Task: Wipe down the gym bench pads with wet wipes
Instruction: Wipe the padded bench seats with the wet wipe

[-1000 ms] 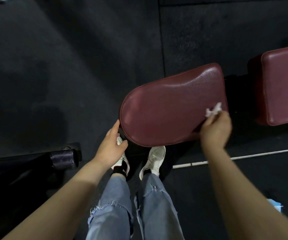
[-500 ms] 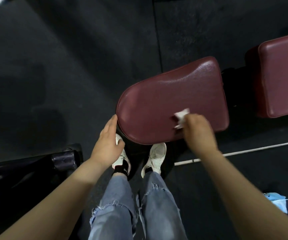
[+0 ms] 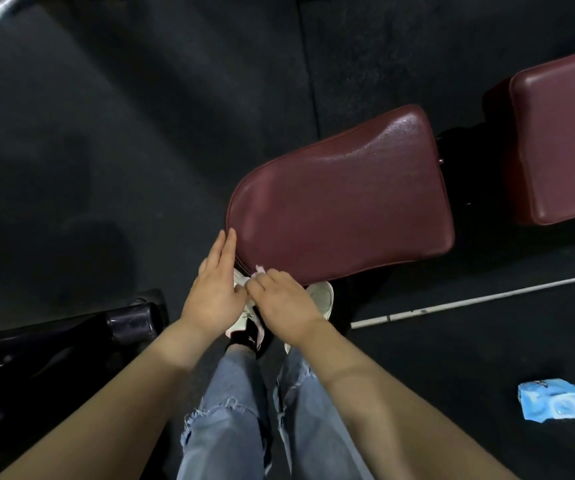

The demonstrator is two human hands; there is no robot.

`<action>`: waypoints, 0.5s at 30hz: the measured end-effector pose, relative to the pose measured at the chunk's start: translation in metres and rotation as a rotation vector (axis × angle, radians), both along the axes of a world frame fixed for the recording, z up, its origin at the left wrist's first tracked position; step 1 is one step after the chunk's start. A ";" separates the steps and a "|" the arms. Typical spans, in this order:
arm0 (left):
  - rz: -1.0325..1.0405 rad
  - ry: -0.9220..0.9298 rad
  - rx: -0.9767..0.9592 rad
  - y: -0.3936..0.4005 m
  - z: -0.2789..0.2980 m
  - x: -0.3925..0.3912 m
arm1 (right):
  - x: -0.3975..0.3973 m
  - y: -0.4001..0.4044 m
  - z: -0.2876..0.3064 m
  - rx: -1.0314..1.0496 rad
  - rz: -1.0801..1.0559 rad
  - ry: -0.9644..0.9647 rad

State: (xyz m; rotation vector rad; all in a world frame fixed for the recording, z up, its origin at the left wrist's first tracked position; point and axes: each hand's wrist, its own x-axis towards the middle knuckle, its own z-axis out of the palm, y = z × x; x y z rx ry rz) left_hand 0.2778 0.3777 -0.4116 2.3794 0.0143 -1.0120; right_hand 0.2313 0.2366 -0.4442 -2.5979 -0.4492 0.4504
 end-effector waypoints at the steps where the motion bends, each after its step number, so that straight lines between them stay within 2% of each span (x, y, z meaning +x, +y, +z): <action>1: -0.010 -0.006 -0.001 0.001 -0.001 0.000 | 0.001 -0.009 0.002 0.017 0.054 -0.020; 4: -0.020 -0.019 -0.006 0.003 -0.003 -0.001 | 0.003 -0.066 0.007 -0.034 0.035 -0.023; 7: -0.012 -0.018 -0.012 0.002 -0.003 -0.002 | 0.006 -0.148 0.017 -0.140 -0.202 -0.051; 9: 0.001 -0.016 -0.009 -0.001 -0.003 -0.002 | 0.009 -0.198 0.024 -0.286 -0.424 -0.036; 11: 0.013 -0.011 -0.006 -0.003 -0.002 -0.003 | 0.007 -0.230 0.026 -0.345 -0.752 -0.004; 13: 0.018 -0.012 -0.007 -0.004 -0.002 -0.004 | 0.002 -0.235 0.020 -0.274 -1.106 -0.025; 15: 0.024 -0.018 -0.009 -0.005 -0.002 -0.004 | 0.000 -0.214 0.011 -0.179 -1.334 -0.055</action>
